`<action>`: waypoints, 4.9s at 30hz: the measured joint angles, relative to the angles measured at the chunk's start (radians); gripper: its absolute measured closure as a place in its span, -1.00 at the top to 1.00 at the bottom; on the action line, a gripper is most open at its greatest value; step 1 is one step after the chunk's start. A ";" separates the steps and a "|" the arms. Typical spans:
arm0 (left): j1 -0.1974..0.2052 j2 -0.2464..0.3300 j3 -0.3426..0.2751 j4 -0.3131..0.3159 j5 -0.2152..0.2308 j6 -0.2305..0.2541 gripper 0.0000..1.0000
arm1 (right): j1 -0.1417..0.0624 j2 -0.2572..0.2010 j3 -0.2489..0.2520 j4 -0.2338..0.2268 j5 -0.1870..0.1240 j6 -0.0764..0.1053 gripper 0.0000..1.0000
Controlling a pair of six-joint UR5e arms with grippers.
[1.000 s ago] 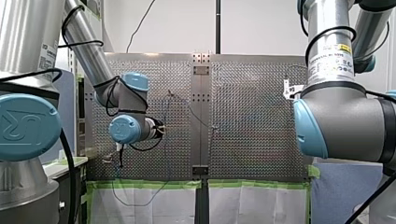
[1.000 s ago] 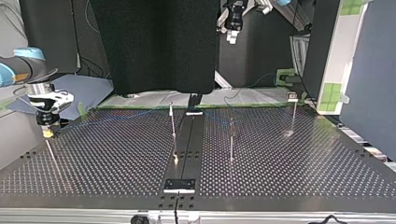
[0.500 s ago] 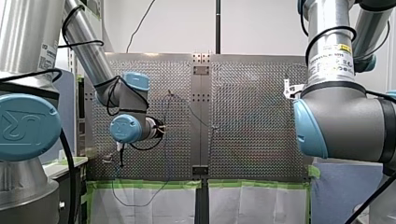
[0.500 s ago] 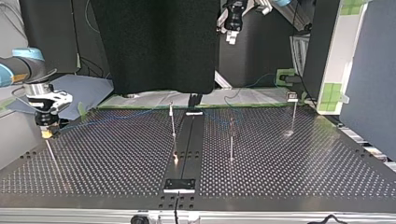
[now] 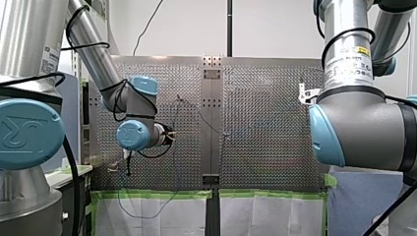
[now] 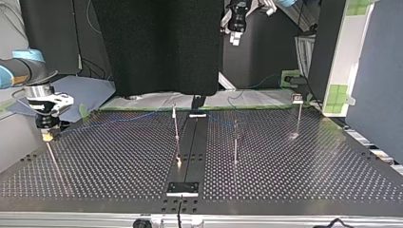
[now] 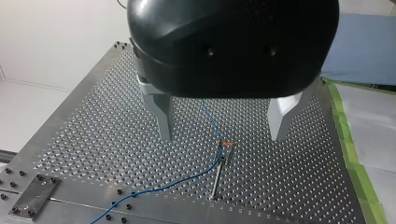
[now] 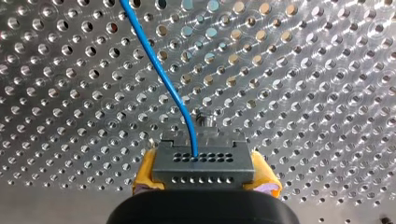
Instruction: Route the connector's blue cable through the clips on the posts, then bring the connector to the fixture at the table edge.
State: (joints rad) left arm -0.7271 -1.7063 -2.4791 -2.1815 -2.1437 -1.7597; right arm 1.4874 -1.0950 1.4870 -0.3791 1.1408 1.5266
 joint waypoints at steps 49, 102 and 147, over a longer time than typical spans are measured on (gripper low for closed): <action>0.001 0.000 0.002 -0.011 0.000 0.002 1.00 | -0.005 0.007 0.000 -0.023 -0.028 0.023 -1.00; 0.000 0.000 0.011 -0.031 0.000 0.002 1.00 | 0.003 0.010 0.000 -0.026 0.003 0.013 0.91; -0.002 0.000 0.011 -0.032 0.000 0.002 1.00 | 0.004 0.009 0.000 -0.029 0.089 0.016 0.99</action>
State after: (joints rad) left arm -0.7290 -1.7062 -2.4678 -2.2130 -2.1437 -1.7579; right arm 1.4918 -1.0856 1.4867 -0.4082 1.2297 1.5424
